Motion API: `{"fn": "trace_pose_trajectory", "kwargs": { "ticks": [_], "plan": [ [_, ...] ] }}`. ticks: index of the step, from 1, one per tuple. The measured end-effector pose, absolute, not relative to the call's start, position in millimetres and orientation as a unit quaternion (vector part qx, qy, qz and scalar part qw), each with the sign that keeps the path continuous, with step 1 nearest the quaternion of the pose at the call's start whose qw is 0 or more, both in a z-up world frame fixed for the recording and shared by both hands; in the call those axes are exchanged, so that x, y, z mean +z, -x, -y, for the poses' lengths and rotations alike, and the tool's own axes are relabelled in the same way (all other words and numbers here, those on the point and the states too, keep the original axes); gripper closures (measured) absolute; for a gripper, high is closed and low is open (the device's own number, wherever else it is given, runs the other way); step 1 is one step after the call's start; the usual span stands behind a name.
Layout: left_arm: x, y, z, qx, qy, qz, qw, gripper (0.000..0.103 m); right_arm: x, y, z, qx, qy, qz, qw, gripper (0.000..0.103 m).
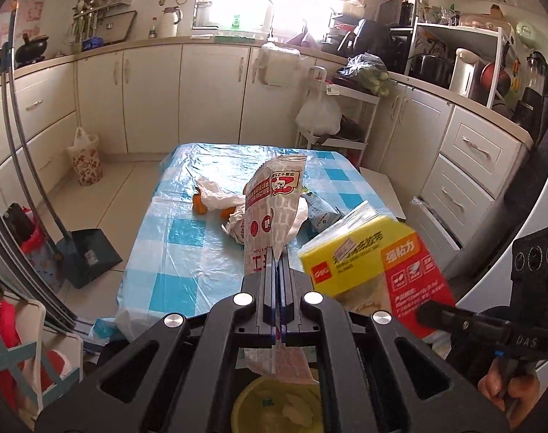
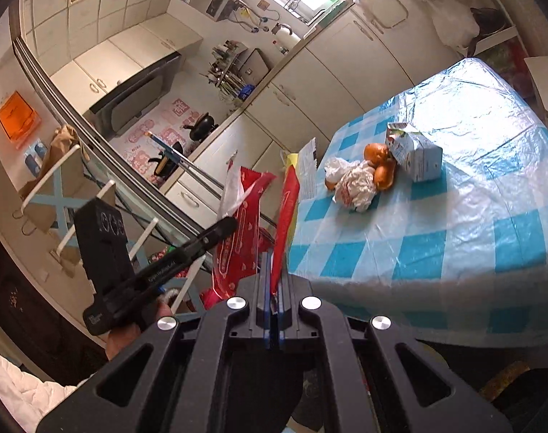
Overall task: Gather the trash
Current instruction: 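Carry both items to the yellow basin and open both grippers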
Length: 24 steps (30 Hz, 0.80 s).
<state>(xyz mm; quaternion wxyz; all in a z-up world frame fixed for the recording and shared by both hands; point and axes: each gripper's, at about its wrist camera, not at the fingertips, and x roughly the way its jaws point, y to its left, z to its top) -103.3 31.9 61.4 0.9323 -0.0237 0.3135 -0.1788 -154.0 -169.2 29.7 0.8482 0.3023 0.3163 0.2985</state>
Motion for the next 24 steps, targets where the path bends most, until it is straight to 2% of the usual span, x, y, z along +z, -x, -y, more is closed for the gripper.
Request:
{"fn": "trace_pose_trajectory", "kwargs": {
  "ticks": [16,24],
  "plan": [
    [69,150,-38,-0.199,0.024,-0.304,0.931,0.101,-27,163,113,0.261,-0.166,-0.458,0.833,0.099],
    [41,148,-44,-0.210,0.060,-0.352,0.910,0.101,-75,154,84,0.230,-0.104,-0.554,0.793,0.097]
  ]
}}
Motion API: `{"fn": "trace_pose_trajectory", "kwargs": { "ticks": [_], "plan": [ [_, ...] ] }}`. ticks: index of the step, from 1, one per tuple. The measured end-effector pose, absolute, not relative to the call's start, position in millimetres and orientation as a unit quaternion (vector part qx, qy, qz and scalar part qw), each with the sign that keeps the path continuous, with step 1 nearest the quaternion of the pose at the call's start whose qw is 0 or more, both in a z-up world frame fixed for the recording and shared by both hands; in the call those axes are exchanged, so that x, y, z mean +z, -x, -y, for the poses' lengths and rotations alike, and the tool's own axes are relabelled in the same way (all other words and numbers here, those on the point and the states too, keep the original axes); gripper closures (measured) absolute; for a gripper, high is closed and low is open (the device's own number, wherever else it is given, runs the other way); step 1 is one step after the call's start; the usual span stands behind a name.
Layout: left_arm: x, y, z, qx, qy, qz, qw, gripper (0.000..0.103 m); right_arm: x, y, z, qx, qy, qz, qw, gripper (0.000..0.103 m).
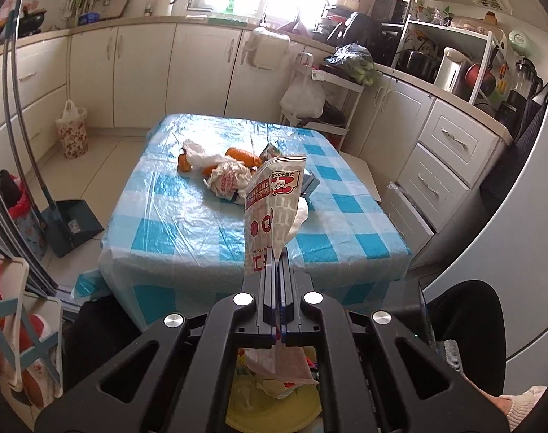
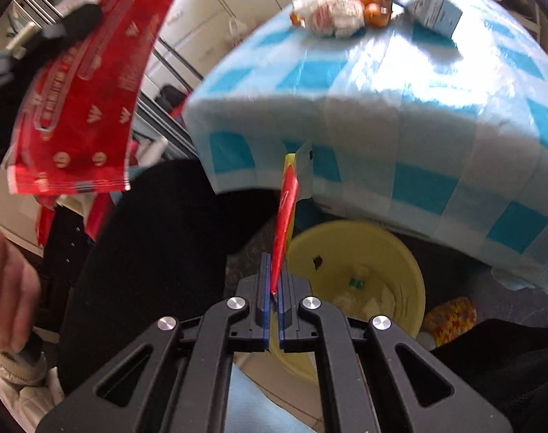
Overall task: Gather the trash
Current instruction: 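Carry both items to the yellow basin and open both grippers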
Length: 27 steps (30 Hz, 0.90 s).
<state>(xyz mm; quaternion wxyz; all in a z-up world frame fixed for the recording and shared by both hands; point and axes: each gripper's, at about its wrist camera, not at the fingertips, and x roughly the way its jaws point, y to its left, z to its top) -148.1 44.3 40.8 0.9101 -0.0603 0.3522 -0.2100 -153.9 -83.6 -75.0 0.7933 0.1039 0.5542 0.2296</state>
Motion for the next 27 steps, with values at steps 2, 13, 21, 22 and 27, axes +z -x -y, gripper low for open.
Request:
{"fn": "trace_pose_trajectory", "kwargs": {
  "ticks": [2,13,21,22,27],
  "plan": [
    [26,147,-45,-0.209,0.066,-0.371,0.903,0.101,-83,152,84,0.217,-0.103,-0.570,0.786,0.089],
    [-49,141,-41,-0.200,0.066,-0.457,0.864,0.101,-48,166,137,0.168,-0.186,-0.487,0.837,0.044],
    [-79,139,-16,-0.203,0.015,-0.508,0.837,0.067,-21,170,152,0.150,-0.198,-0.407,0.879,0.039],
    [-78,141,-17,-0.197,0.013,-0.503,0.842,0.051,-20,170,151,0.150,-0.198,-0.402,0.881,0.038],
    [-61,144,-27,-0.166,0.018,-0.466,0.869,0.026,-11,165,153,0.146,-0.197,-0.386,0.889,0.034]
  ]
}}
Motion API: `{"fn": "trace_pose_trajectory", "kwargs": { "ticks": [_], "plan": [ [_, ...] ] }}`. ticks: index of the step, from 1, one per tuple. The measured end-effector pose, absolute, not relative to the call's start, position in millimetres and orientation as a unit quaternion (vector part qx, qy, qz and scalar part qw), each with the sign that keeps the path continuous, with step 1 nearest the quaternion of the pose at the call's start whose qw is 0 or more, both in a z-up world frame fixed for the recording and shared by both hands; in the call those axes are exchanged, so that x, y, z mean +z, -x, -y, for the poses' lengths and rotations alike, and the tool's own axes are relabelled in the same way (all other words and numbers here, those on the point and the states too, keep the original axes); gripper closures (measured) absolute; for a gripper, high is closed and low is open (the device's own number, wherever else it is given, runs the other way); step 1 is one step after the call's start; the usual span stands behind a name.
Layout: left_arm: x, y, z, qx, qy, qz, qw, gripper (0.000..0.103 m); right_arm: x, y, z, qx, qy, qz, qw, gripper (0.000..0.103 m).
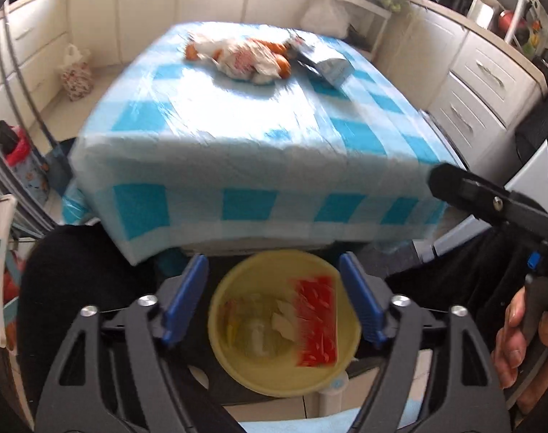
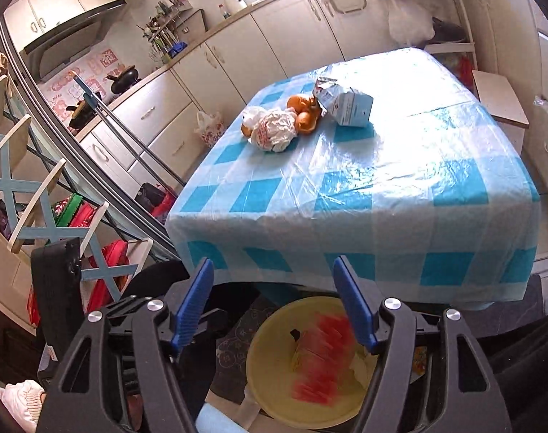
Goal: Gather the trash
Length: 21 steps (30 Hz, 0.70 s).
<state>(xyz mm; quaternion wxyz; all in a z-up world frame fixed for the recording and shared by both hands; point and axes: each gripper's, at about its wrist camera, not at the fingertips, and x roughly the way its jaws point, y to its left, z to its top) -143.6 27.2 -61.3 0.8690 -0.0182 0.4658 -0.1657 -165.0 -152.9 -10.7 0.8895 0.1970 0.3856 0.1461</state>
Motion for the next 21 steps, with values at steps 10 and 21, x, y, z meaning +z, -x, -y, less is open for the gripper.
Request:
{"fn": "trace_pose_trajectory", "kwargs": {
  "ticks": [10,21],
  "plan": [
    [-16,150,-78,-0.066,0.011,-0.348,0.935,0.011,-5,168,161,0.123,-0.203,-0.367,0.899,0.024],
    [-30,140,-100,-0.040,0.036,-0.367,0.929,0.011,-2,168,151,0.117,-0.173,-0.363,0.908,0.022]
  ]
}}
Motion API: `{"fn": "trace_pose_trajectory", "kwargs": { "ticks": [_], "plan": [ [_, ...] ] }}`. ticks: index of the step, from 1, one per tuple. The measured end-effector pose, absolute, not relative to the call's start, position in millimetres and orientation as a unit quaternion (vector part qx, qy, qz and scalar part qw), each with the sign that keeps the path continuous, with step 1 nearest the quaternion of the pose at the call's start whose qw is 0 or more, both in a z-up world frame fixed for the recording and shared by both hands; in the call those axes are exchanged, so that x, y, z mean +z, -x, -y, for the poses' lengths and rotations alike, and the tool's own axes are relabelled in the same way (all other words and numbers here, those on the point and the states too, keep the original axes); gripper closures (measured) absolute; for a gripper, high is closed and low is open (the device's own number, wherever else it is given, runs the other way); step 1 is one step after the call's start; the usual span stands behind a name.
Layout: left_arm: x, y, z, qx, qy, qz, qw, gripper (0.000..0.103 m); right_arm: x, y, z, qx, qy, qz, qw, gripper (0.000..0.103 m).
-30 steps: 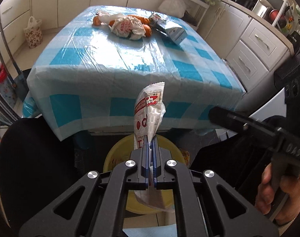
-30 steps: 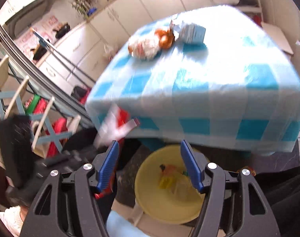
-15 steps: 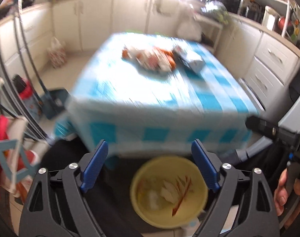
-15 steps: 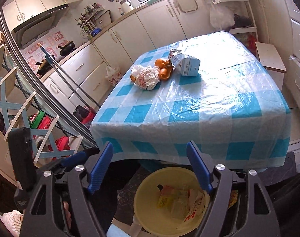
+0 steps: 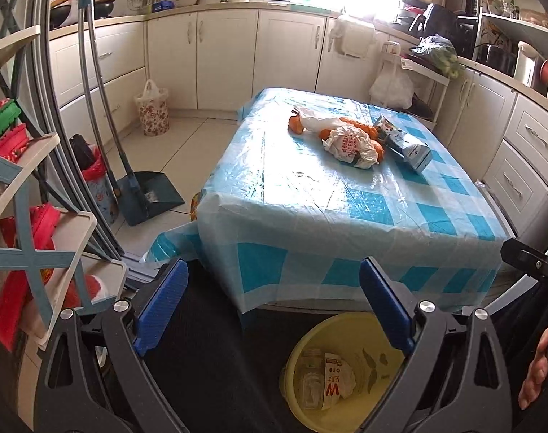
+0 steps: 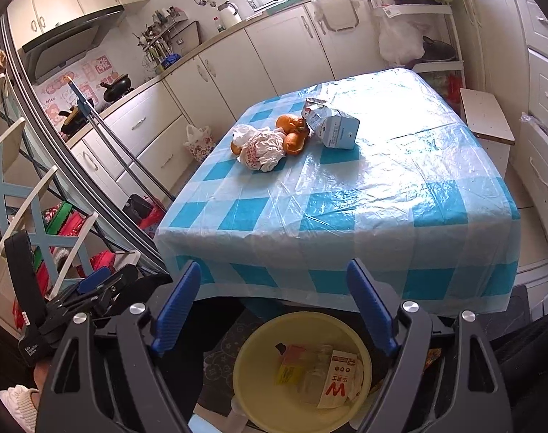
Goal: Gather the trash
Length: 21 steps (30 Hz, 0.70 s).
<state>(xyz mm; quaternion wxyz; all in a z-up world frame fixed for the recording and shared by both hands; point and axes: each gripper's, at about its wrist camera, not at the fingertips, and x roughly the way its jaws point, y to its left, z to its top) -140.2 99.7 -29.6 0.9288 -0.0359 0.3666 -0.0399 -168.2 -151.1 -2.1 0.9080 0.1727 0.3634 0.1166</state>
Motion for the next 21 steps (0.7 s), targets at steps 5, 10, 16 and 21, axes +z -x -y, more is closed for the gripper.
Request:
{"fn": "trace_pose_trajectory", "kwargs": {
  "ticks": [5,10,16,21],
  "plan": [
    [-30.5,143.2,-106.9,-0.030,0.052,-0.366,0.929,0.009,-0.7,170.4,151.4,0.114,-0.169,-0.358,0.911,0.019],
    [-29.3,144.9,-106.7,-0.026,0.050,-0.362,0.930,0.008,0.5,170.9,154.8,0.110,-0.173,-0.354,0.913,0.018],
    [-28.4,145.4,-104.6,-0.029,0.042,-0.362,0.931,0.008,0.9,170.8,155.9,0.108,-0.174,-0.354,0.913,0.017],
    [-28.6,145.1,-104.8,-0.028,0.043,-0.362,0.931,0.008,0.7,170.6,155.9,0.107,-0.174,-0.354,0.913,0.016]
  ]
}}
